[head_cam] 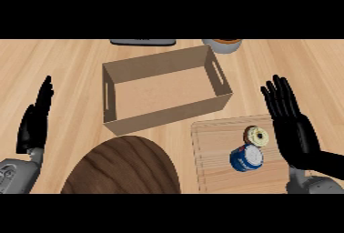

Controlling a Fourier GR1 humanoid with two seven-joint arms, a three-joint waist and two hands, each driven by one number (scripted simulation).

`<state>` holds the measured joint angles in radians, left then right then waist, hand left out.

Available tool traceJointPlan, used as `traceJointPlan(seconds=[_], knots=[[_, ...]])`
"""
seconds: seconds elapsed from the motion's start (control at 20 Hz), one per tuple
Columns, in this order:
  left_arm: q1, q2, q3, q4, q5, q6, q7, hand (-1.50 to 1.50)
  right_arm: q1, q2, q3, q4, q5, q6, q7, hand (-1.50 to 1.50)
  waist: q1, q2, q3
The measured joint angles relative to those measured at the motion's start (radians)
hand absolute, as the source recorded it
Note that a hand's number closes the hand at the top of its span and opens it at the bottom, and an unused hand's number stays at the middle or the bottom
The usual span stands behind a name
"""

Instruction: Pick the can from the cutting board and place it in the cardboard box

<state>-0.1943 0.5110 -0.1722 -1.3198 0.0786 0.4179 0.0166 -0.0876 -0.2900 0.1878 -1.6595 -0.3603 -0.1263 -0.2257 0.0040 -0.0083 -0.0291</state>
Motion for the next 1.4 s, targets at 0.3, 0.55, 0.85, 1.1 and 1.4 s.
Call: traceJointPlan(seconds=[0.3,0.55,0.85,1.1,1.4], knots=[[0.046,-0.01,-0.007,-0.034,0.023,-0.047,-0.015,0.0,-0.041,0.017,-0.113,-0.02,0.13,-0.263,0.02,-1.5,-0.004,0.003,0.021],[0.092,-0.033,-0.037,-0.056,0.037,-0.069,-0.009,0.0,0.065,0.004,-0.202,0.082,0.305,-0.547,0.098,-1.5,-0.028,0.01,0.019],[0.139,-0.049,-0.054,-0.111,0.038,-0.09,-0.001,0.0,0.176,0.11,-0.125,-0.003,0.519,-0.809,0.171,-1.5,-0.012,0.006,0.025],[0.146,-0.043,-0.053,-0.135,0.036,-0.099,0.018,0.0,0.292,-0.01,-0.058,-0.039,0.703,-0.749,0.386,-1.5,-0.01,0.007,0.022],[0.162,-0.045,-0.06,-0.157,0.033,-0.104,0.021,0.0,0.392,-0.167,0.019,-0.123,0.821,-0.514,0.678,-1.5,0.001,0.01,0.018]])
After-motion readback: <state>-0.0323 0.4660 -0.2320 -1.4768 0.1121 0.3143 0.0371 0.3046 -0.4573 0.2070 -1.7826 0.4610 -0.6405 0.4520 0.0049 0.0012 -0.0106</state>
